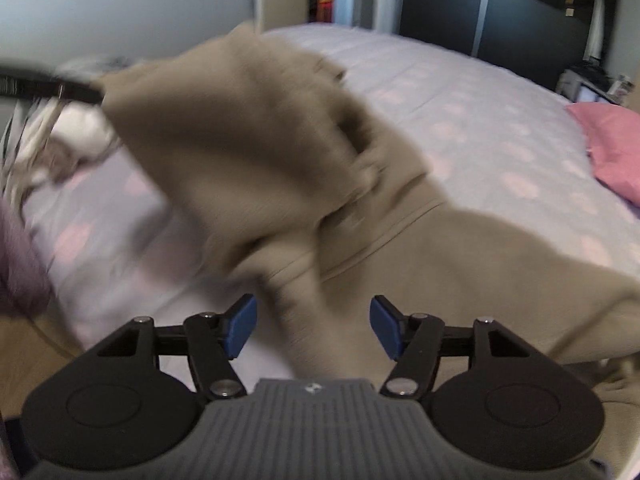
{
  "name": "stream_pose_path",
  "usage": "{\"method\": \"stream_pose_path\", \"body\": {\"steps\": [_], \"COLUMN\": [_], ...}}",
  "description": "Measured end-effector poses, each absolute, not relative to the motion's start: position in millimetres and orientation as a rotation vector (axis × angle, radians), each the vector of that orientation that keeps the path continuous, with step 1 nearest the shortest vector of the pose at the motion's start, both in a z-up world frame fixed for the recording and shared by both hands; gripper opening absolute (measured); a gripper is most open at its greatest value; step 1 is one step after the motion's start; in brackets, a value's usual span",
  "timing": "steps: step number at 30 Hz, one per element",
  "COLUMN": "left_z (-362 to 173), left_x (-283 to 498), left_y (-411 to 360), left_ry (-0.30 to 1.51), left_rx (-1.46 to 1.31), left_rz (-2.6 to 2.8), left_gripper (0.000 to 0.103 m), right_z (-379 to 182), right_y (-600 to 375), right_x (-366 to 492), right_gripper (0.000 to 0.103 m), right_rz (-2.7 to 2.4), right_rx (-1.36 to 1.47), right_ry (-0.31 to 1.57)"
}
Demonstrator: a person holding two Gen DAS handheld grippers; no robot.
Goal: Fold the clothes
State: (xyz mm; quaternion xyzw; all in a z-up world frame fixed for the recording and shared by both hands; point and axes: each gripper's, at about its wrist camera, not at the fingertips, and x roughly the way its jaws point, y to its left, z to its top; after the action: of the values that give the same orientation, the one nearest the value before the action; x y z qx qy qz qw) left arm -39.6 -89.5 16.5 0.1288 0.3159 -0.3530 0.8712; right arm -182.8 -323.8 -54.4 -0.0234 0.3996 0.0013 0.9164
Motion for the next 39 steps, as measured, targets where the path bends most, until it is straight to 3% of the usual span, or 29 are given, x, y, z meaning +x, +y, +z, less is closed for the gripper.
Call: {"method": "stream_pose_path", "body": {"steps": [4,11,13,30,34,38,39], "left_z": [3,-32,-38,-57,-67,-71,-71], "left_x": [-53,-68,-68,-51,-46,-45,-44], "left_y": [-106,-141,-146,-146,-153,-163,-166], "left_ry": [0.733,0.895,0.918,1.066,1.128,1.141,1.142], "left_rx": [0.265,0.227,0.208,0.015,-0.043,-0.070,-0.069], "left_rz": [-0.835,-0.969,-0.977,-0.932,-0.917,-0.905,-0.898], "left_gripper": [0.048,0.048,0.048,0.048,0.048,0.048,0.048], "right_z": [-71,-79,-81,-70,-67,-69,-69], "right_y": [-311,-314,-315,-282,-281,-275,-274], "right_x": [-178,-176,-175,-190,-189,-189,-190], "right_gripper": [0.062,0.016,0.008,0.007,0.016,0.037,0.038], "right_rz": [0.015,0.042,0.050,0.242,0.242,0.266,0.270], "right_rx": [-0.107,-0.114,-0.117,-0.202,-0.212,-0.243,-0.254], "right_ry": [0.850,0.873,0.879,0.830,0.836,0.851,0.856]}}
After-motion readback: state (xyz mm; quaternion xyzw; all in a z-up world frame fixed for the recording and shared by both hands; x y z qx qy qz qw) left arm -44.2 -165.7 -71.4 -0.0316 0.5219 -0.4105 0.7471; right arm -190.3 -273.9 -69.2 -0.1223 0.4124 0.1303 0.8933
